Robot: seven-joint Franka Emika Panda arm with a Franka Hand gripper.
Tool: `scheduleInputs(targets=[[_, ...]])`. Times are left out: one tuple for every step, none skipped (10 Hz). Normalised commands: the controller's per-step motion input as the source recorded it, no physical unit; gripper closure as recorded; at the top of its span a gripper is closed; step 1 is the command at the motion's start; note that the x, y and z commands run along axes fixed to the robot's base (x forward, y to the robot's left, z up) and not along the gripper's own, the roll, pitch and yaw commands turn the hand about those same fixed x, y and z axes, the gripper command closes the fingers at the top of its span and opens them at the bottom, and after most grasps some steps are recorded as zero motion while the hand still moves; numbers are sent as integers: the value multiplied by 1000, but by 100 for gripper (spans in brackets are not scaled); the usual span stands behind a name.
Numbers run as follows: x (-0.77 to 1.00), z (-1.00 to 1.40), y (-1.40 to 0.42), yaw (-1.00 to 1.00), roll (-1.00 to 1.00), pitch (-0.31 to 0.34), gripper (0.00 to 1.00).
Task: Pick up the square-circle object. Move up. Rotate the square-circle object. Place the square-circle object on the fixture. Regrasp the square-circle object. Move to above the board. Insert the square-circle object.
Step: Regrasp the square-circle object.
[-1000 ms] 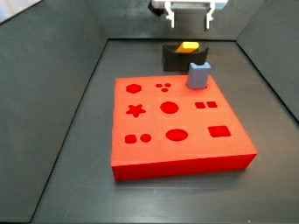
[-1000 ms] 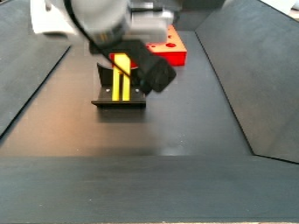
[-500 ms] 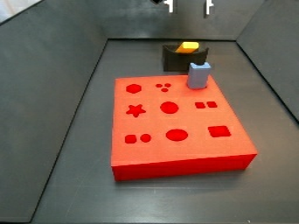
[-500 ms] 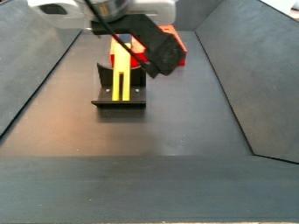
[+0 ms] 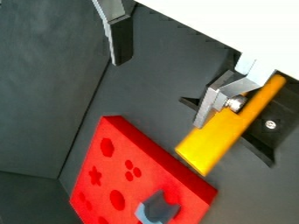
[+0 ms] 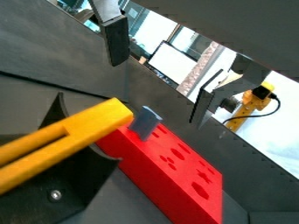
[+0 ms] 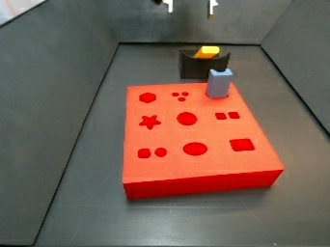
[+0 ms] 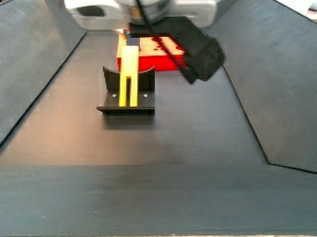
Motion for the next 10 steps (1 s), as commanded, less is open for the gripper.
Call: scheduleInputs(targets=[[-1000,27,-21,34,132,-82,0],[-939,30,-20,38,129,-78,0],[-721,22,-13,40,124,-71,0],[-471,-673,-1000,-1000,851,-35,0],[-338,-654,-1000,-1000,853,-43,0],[-176,-501,-1000,-1000,848,-74,0],[-89,-339,-908,-1000,843,-100,0],[-52,-154,-624,-1000,835,-141,0],[-47,-53,-399,-1000,834,-172,0],[-51,11,-116,-1000,832,-212,0]])
